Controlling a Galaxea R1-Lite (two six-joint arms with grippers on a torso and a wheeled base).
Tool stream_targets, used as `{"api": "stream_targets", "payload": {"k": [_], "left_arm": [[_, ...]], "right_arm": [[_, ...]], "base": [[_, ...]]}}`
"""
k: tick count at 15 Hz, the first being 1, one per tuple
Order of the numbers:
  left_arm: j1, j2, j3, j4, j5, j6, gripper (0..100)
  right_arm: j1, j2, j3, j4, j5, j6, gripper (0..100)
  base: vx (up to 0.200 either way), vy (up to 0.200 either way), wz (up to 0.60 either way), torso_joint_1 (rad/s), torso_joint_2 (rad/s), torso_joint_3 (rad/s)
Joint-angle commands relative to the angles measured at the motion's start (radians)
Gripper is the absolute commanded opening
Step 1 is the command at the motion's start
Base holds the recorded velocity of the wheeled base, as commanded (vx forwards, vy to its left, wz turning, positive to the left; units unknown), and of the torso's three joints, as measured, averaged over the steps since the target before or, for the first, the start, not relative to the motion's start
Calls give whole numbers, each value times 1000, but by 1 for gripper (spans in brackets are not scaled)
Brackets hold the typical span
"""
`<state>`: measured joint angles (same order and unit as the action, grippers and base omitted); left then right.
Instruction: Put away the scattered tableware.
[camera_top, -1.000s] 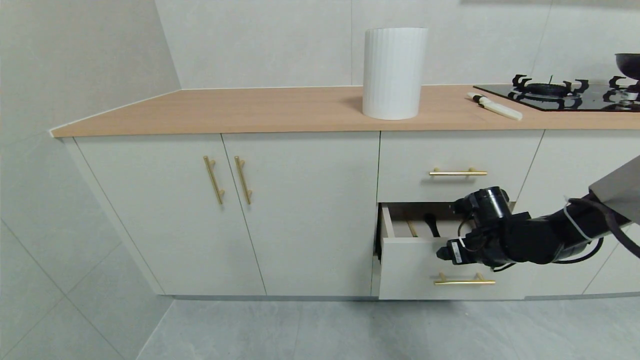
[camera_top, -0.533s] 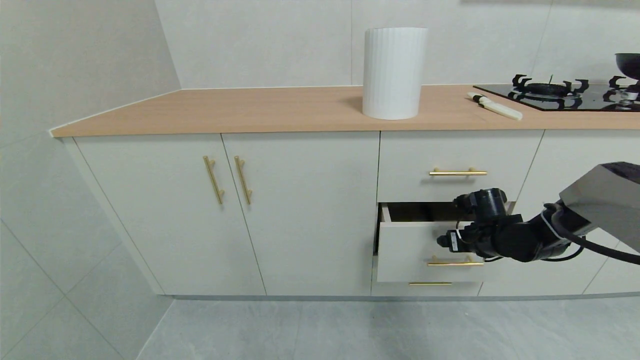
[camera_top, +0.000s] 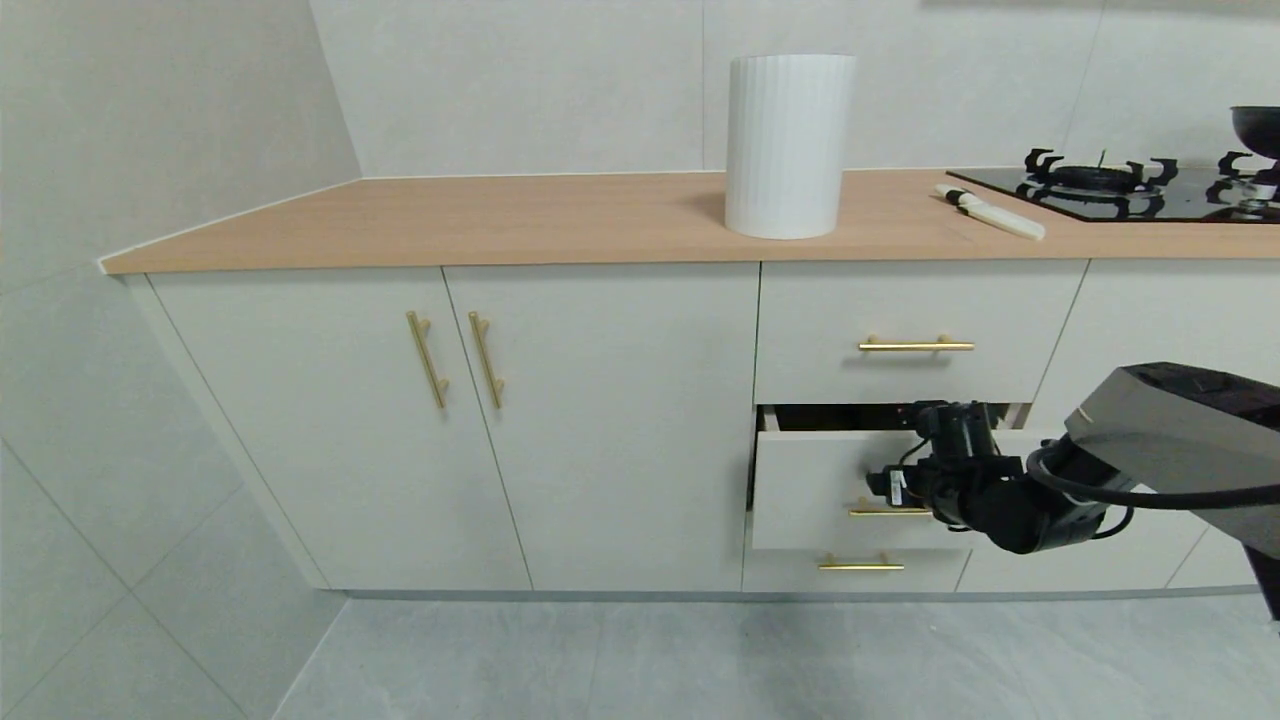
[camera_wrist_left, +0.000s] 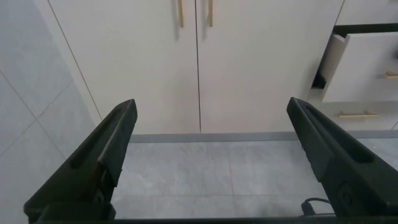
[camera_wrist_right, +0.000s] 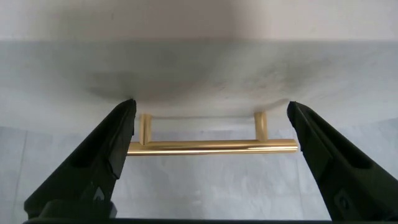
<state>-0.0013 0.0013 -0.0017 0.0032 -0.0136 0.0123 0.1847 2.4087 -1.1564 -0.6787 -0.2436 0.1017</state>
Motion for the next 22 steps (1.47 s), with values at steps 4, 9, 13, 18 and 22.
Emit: {"api": "stream_targets", "payload": {"k": [4, 9, 13, 18, 22], "left_arm": [[0, 0, 0, 0, 0, 0, 100], [0, 0, 0, 0, 0, 0, 100], [0, 0, 0, 0, 0, 0, 100], [0, 0, 0, 0, 0, 0, 100], [0, 0, 0, 0, 0, 0, 100]], "right_arm": [[-24, 89, -74, -44, -62, 27, 100], [-34, 112, -155, -62, -82, 121, 100], [-37, 124, -195, -62, -94, 154, 100], [-39, 164, -243, -94, -129, 162, 100], [-42, 164, -250, -94, -131, 164, 100]], "base": [[0, 0, 0, 0, 0, 0], [0, 0, 0, 0, 0, 0], [0, 0, 0, 0, 0, 0], [0, 0, 0, 0, 0, 0], [0, 0, 0, 0, 0, 0]]}}
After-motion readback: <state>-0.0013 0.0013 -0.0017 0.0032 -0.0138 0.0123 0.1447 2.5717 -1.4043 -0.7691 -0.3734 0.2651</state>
